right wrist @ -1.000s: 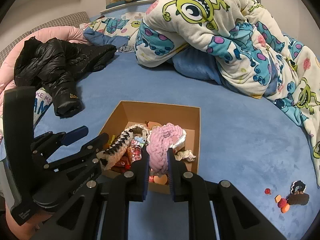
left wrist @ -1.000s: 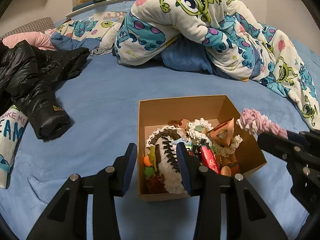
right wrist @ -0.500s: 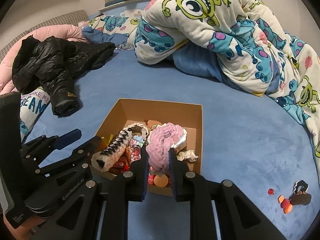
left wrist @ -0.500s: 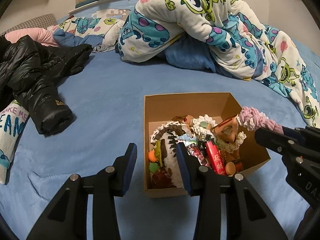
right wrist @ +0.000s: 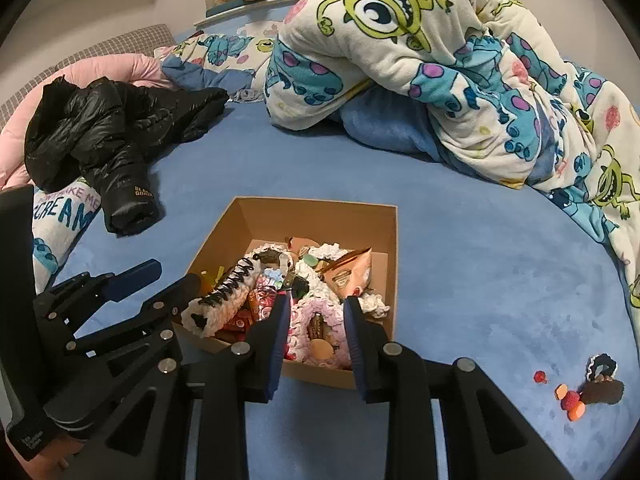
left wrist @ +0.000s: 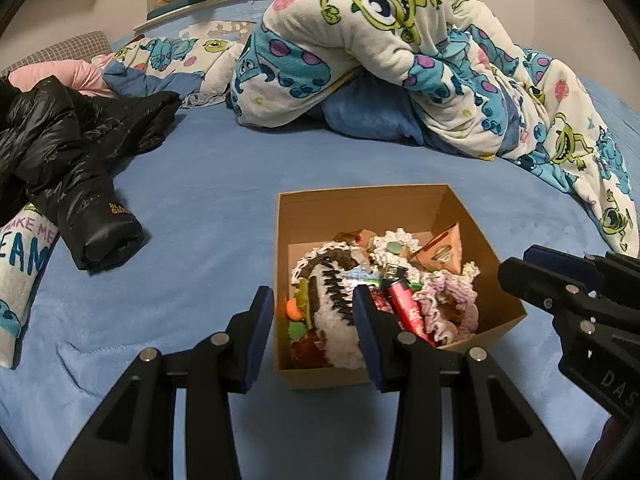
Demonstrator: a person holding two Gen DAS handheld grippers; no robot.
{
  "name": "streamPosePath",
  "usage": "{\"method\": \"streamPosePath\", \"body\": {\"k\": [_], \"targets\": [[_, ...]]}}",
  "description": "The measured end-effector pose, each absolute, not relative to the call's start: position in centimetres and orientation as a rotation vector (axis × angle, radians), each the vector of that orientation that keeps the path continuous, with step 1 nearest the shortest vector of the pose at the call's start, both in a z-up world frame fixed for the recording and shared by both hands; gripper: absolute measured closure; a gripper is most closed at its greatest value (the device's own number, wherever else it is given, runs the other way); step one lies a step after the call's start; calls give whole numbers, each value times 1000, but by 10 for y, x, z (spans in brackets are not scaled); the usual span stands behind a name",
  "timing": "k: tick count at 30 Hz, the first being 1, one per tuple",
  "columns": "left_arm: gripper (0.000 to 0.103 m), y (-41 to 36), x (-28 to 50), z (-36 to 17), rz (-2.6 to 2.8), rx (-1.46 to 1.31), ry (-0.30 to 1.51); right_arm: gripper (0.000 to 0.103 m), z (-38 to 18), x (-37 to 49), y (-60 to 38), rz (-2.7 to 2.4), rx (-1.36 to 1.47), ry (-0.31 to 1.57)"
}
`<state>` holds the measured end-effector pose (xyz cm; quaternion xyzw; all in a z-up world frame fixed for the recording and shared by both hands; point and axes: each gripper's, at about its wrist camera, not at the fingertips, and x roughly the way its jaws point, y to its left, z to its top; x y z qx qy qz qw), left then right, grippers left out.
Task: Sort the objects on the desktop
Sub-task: 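Move both open tools back to the remaining items on the bed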
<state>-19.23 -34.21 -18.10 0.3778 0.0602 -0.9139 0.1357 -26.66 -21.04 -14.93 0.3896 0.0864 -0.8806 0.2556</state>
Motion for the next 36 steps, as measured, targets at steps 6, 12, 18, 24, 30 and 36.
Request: {"method": "streamPosePath", "body": {"k": [6,12,18,24,30,36], "targets": [[61,-320,-194,-168,-2673,1089,152,75,-144,-265,-189,-2409,1061,208],[61,-296,-194,-159,-2693,1093,147,75,-139,-262,-161,-2429,1063,189],[61,-270,-195,-152,-2708,1102,127,75,-130,-258,-128,-2459,1056,152],[61,-236,-198,-145,-2735,1113,93,75,-125,-253,-92,-2492,1058,119],[59,-207,-203,-142,-2762,1126,81,75,-123,-250,-56,-2527,1066,84],[53,-175,-208,-143,-2795,1145,70,75,-125,-248,-20,-2559,1080,54]]}}
